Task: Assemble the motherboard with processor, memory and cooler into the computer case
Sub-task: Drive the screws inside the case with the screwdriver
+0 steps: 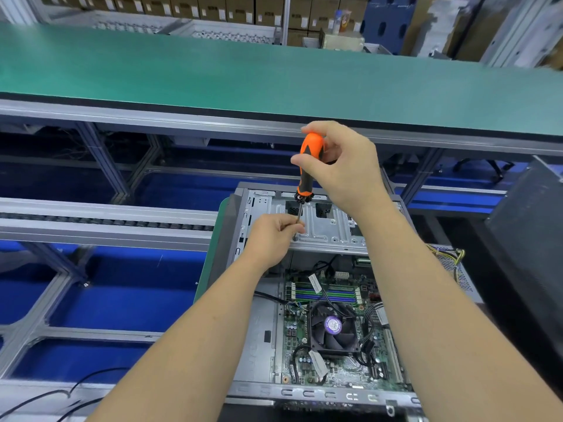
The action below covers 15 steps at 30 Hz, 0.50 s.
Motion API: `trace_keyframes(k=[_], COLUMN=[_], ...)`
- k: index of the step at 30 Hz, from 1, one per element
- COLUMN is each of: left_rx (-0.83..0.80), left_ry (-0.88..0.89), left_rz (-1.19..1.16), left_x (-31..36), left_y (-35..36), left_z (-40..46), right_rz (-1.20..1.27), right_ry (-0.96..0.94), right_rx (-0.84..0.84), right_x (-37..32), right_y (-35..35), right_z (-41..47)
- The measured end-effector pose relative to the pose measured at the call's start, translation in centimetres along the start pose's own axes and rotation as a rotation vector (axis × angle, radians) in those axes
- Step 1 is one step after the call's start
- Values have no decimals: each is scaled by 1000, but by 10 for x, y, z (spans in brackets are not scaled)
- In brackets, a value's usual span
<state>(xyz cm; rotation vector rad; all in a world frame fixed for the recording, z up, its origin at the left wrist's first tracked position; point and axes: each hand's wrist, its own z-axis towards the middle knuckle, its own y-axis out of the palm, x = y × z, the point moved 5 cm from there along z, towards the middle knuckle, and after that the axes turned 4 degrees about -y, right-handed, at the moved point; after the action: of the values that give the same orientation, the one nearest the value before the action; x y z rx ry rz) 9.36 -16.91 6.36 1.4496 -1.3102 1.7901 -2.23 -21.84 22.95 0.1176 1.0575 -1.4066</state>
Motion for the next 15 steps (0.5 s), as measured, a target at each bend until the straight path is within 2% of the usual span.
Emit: trace_keyframes(k=[2,7,15], left_rx=[-13,-41,-37], left_ry=[-2,8,15], left_rz=[10,28,69], left_x=[1,2,0], left_y=[1,4,3], left_z=[1,0,-3], right_rz=[-82,57,29], right_ry=[-20,4,4], right_rx=[11,-37,-29], right_x=[0,6,7], right_y=[0,-3,1], right_z=[0,-4,-2])
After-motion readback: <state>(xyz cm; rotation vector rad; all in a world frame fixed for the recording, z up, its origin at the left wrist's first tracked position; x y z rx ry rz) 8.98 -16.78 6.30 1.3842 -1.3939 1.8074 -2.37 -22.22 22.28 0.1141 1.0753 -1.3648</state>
